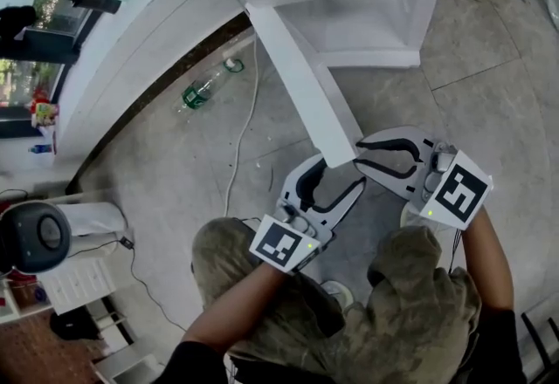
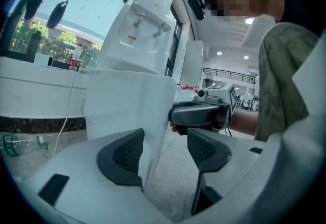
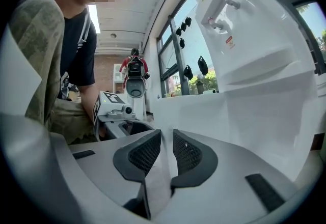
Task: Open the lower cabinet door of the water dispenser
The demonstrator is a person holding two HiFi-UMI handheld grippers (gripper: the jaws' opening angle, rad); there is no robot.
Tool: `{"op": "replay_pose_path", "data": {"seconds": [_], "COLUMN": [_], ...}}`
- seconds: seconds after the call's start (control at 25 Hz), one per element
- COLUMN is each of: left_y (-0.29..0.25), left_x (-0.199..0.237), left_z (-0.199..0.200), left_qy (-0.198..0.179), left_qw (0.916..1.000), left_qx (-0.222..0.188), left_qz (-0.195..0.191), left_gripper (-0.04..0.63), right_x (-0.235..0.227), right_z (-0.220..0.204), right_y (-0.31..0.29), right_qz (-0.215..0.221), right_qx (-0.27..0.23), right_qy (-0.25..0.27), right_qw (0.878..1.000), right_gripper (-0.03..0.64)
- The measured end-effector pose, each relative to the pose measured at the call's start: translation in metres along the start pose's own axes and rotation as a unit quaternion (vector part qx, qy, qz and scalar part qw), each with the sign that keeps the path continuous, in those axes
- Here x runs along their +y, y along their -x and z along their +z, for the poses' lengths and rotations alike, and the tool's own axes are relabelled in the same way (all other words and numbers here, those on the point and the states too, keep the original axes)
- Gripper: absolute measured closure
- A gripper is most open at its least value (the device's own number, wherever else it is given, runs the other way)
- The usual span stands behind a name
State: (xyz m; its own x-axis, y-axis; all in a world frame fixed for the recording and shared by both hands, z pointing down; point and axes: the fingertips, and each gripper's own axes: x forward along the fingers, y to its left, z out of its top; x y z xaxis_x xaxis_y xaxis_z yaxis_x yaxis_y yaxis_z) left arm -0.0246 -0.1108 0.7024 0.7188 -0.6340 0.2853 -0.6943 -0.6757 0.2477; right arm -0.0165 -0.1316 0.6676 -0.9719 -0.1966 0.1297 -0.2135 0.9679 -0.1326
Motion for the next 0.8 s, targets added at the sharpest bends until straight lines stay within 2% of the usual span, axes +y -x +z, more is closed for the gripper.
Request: {"op": "replay_pose_path", "data": {"seconds": [0.36, 0.64, 0.8], "left_y": [0.011, 0.022, 0.029], "left_x": [0.013, 0.022, 0.025], "left_z": [-0.005, -0.003, -0.004], "left_qy": [0.001, 0.011, 0.001], "left_qw": [0.9993, 0.9977, 0.9965], "left_qx": [0.008, 0.012, 0.023], "left_qz": [0.037, 0.066, 0.081], "left_gripper": [0.336, 0.336, 0.337], "right_x": [0.011, 0.019, 0.023], "right_z": [0.001, -0.001, -0.001], "right_y": [-0.014, -0.028, -0.035], "right_qz": [0.055, 0.076, 0.081], "right_qx": [0.005, 0.01, 0.018], "right_qy": [0.033, 0.042, 0.05], "right_qw": [0.998, 0.996, 0.995], "right_gripper": [0.557, 0.561, 0.563]}}
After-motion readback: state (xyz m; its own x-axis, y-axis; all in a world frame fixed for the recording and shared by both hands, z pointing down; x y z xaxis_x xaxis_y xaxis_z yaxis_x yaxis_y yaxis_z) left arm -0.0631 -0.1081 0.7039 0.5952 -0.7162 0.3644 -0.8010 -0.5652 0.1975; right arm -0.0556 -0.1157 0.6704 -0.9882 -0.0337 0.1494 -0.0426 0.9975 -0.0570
